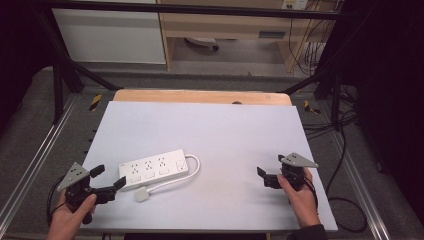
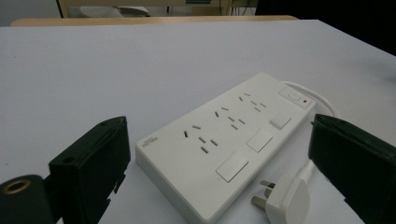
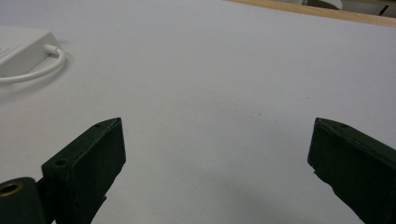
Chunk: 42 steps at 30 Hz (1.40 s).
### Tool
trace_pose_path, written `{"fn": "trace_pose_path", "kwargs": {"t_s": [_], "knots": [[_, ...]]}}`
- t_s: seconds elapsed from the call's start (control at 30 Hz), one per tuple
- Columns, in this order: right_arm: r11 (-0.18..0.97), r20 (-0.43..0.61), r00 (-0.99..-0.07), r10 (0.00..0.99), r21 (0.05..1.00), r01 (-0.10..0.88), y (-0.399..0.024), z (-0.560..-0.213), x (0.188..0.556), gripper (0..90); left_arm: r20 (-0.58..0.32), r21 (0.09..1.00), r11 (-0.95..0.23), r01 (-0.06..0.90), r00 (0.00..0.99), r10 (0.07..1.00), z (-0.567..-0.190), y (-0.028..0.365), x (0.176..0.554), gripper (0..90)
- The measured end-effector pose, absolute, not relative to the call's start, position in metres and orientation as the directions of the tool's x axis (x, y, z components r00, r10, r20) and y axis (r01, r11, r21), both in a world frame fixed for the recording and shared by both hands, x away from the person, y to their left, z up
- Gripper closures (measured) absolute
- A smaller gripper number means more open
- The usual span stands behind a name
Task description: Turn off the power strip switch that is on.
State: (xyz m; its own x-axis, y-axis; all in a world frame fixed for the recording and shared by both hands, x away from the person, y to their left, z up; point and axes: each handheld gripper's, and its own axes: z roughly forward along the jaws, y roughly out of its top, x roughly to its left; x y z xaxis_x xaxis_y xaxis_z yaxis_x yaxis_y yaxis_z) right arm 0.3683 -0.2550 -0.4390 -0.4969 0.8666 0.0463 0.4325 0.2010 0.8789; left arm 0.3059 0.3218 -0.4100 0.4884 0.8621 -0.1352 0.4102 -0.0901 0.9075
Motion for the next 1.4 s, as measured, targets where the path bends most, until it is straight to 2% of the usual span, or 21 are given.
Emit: {"fn": "trace_pose_path", "kwargs": {"t_s": [0.5, 0.67, 1.4], "knots": [[0.229, 0.022, -0.501, 0.865, 0.871, 0.435, -0.253, -0.440, 0.368, 3.0, -0.122, 0.932, -0.076, 0.354, 0.506, 0.854, -0.395, 0.309, 0.306, 5.0], [0.235, 0.015, -0.498, 0.867, 0.869, 0.436, -0.254, -0.440, 0.367, 3.0, -0.150, 0.934, -0.049, 0.354, 0.514, 0.844, -0.387, 0.303, 0.309, 5.1], [0.252, -0.007, -0.501, 0.865, 0.870, 0.424, -0.251, -0.437, 0.364, 2.7, -0.135, 0.934, -0.088, 0.346, 0.569, 0.811, -0.352, 0.271, 0.321, 5.6]]}}
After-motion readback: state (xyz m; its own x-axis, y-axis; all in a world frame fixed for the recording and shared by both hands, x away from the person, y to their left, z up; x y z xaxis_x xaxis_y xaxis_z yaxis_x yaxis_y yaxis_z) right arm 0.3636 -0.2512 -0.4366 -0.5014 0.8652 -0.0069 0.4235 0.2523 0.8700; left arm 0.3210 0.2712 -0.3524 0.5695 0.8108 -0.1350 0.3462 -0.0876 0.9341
